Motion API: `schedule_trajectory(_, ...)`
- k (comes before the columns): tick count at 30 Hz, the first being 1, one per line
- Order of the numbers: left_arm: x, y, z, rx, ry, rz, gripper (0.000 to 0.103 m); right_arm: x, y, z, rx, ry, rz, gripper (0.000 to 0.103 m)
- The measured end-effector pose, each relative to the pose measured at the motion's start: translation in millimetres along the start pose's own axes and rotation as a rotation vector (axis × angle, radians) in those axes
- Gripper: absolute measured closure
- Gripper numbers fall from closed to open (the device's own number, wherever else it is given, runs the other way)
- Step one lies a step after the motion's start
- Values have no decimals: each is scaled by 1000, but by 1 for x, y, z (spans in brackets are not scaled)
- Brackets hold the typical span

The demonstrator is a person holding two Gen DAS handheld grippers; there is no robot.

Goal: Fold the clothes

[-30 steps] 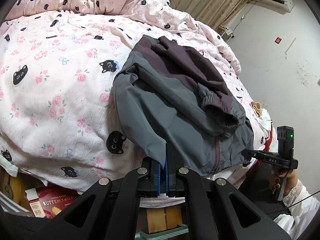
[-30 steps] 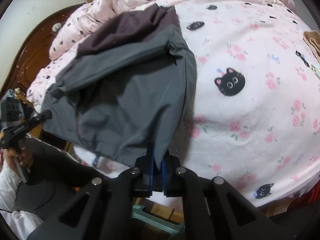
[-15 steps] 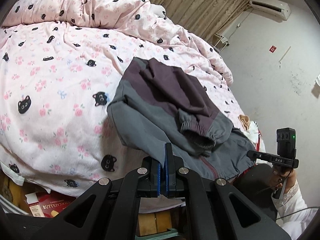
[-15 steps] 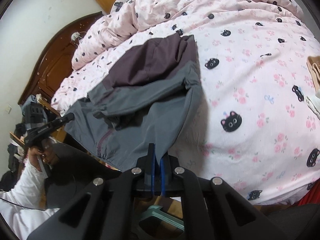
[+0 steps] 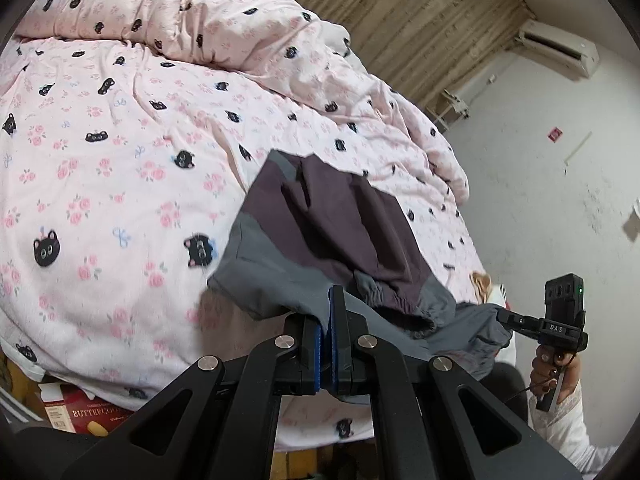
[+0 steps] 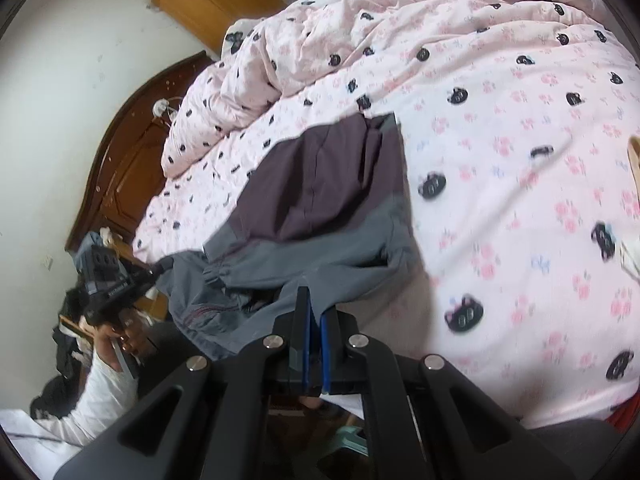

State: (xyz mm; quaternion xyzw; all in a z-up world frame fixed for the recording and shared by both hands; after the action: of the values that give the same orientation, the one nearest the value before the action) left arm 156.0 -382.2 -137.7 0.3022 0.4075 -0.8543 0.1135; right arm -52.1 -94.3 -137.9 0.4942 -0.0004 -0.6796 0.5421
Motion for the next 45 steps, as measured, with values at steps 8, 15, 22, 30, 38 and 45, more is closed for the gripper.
schedule_trajectory(8, 26, 4, 38, -64, 23, 19, 101, 13, -7, 52, 40, 10, -5, 99)
schedule_trajectory(15, 58, 9, 68, -109, 56, 49, 101, 35, -27, 90, 84, 40, -24, 99)
schedule_trajectory(22, 95, 26, 90, -160, 83, 67, 100, 68, -51, 119, 112, 84, -49, 99)
schedule_trajectory(30, 135, 46, 106, -188, 107, 107, 100, 110, -85, 138, 158, 143, -78, 99)
schedule_trajectory(38, 165, 72, 105, -241, 135, 120, 97, 145, -112, 139, 196, 203, -97, 99)
schedule_trajectory(45, 164, 84, 109, -397, 139, -9, 96, 163, -120, 135, 199, 241, -108, 99)
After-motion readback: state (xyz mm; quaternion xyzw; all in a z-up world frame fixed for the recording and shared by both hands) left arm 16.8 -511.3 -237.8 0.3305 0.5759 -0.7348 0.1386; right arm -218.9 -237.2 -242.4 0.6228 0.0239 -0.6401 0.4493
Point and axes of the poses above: each gripper's, at about its wrist camera, not at the fingertips, and x roughly the way its jaws point, y to its left, z to its top, the point moved 9 cm from there along x, roughly the way its jaws point, and after that the axes turned 6 degrees about -x, right-handed, at the moved point
